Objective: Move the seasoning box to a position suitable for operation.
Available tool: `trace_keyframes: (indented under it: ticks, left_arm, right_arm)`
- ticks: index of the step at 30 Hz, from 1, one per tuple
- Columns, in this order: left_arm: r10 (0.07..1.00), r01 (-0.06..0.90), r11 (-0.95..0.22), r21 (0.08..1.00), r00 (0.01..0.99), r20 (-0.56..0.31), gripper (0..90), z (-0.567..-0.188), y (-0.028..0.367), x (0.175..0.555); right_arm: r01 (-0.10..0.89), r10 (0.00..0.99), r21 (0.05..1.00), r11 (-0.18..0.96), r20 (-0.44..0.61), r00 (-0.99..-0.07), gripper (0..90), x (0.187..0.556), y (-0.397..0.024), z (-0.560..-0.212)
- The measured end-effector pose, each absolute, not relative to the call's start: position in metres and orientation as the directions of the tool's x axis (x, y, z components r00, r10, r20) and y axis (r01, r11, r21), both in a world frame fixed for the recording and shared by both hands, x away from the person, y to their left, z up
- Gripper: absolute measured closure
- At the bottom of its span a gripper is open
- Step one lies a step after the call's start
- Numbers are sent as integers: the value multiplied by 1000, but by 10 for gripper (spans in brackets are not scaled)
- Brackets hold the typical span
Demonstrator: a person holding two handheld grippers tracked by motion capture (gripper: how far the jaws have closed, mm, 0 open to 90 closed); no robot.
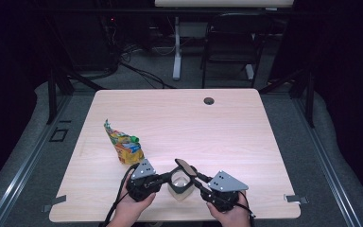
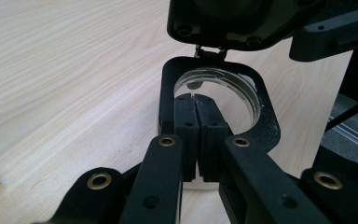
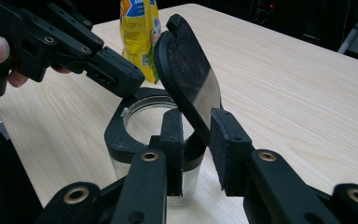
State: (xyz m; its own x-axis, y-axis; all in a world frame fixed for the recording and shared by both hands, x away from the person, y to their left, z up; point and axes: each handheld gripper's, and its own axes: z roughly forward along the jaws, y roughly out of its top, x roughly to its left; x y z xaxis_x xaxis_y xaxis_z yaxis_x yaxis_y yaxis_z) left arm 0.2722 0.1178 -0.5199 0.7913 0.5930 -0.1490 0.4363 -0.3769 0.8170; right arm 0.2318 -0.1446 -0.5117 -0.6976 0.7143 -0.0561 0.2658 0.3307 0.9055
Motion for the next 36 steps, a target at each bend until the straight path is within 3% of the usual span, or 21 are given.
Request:
trace_keyframes:
  ticks: [33, 36]
  left_arm:
    - [590, 436, -370, 821, 793, -155, 892, -521, 117, 271]
    - [587, 436, -369, 821, 794, -158, 892, -521, 117, 271]
  right_arm:
    - [334, 759, 918, 212, 61, -648, 853, 244, -160, -512]
    - [342, 760, 917, 206, 70, -646, 896, 245, -161, -512]
